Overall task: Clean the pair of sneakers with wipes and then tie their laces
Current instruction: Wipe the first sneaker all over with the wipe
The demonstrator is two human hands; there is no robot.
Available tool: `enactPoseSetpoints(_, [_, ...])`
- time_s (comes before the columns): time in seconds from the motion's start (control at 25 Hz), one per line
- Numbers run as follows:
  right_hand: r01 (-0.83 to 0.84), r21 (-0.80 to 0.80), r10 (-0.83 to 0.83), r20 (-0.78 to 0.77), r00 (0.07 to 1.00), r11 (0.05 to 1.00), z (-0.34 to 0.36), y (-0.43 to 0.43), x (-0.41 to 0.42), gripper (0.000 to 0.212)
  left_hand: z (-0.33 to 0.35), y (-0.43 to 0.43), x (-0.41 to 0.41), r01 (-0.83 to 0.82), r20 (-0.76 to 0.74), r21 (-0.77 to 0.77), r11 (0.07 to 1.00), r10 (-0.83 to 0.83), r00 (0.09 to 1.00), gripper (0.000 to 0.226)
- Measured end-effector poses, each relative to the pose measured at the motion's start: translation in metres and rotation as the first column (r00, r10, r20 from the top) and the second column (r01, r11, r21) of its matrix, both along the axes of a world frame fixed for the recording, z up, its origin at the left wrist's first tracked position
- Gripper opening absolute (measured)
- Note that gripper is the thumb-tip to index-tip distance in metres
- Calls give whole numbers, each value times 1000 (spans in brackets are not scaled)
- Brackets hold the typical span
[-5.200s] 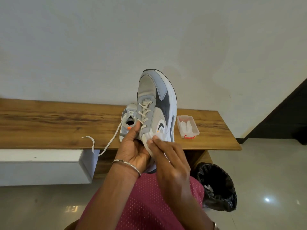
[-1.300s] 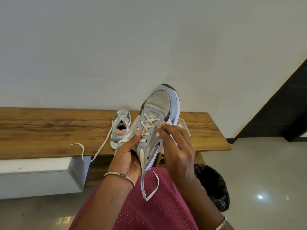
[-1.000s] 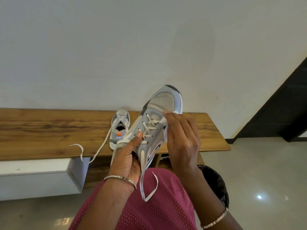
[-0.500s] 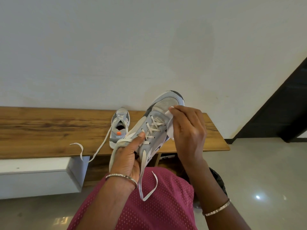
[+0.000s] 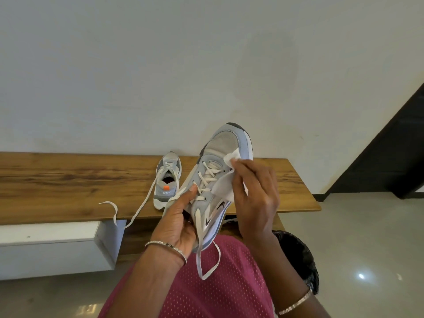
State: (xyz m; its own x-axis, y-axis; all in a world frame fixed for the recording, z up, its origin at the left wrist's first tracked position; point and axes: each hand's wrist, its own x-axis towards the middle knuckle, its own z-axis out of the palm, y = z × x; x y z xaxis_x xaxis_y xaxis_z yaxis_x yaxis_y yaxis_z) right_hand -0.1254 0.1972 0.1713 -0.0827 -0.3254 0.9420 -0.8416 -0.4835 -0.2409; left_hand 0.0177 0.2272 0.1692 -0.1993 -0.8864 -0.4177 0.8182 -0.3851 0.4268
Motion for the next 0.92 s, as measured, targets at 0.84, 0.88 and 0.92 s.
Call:
enactPoseSetpoints(0.84, [-38,81,30,93,995,996,17,-11,-8,37,3,3,2,51,-99,-12,999,-52,994,33])
enactPoseSetpoints(0.88, [-31,83,24,86,996,996,7,-6,-7,40,2,2,3,45,-103,-5,999,-45,994,34])
enactPoseSetpoints(0.92, [-27,93,19,87,996,995,-5,0,-5,41,1,1,5,39,-110,2,999,-39,993,34])
